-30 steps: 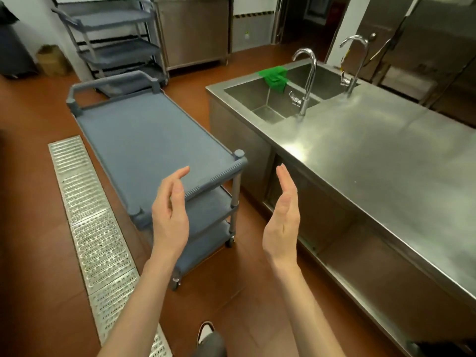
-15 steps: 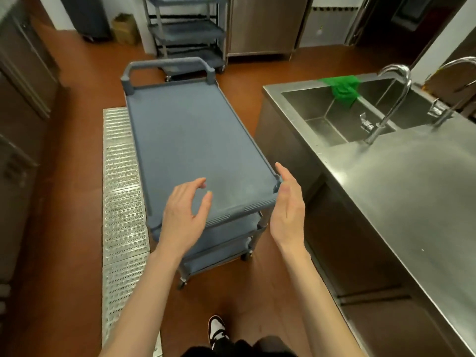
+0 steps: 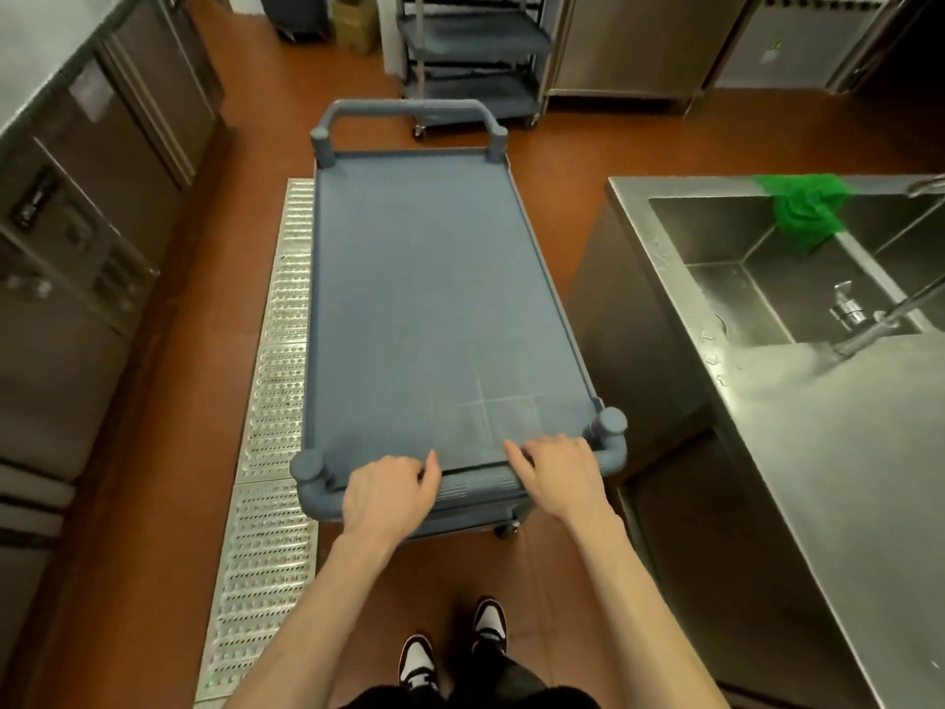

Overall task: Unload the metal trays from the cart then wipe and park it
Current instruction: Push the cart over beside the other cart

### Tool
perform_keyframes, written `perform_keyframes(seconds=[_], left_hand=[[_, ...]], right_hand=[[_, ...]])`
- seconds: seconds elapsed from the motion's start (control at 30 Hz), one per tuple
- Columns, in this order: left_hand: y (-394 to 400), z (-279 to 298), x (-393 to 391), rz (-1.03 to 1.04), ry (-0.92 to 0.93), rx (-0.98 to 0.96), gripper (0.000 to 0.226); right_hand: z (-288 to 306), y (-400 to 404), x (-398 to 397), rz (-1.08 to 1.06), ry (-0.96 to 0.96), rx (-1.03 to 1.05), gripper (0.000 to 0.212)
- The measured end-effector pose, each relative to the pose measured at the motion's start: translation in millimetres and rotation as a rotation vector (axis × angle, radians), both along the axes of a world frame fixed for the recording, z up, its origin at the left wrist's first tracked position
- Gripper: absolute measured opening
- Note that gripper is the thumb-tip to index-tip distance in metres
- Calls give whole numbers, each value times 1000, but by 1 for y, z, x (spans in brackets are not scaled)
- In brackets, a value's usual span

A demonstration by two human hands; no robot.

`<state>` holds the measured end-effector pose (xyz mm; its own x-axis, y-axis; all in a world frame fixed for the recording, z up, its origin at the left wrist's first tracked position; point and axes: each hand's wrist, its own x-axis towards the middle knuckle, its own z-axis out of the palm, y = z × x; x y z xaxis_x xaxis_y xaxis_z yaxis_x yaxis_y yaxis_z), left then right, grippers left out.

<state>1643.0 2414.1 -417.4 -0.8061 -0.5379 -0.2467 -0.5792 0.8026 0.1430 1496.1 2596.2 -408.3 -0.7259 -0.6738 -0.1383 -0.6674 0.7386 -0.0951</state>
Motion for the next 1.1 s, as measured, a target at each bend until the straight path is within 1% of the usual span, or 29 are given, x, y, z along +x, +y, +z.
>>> perform_keyframes(seconds=[0.07,0.13,0.3,0.57,0.73,0.9,1.1], left_hand=[[-1,-3,-4,31,-36,-31,68],[-3,-6,-8,50,-40,-53,69],[-10,-8,-28,87,-22,-109,66],[-39,-6,-77,119,66,-140,63],[-66,-4,-108,135,67,-158,62],[-102,-7,-140,136,67,-179,61],[-164,-10,-191,103,83,-193,66]], right_hand=[[-4,-1,-5,5,50,36,72],[-4,-4,-10,1,66,53,81],[-7,-17,-35,35,84,66,85],[-11,-50,-88,43,56,1,78],[-13,-80,-120,43,41,-12,74],[-19,-116,-152,51,64,-8,72],[-17,-175,-204,46,61,-16,71]])
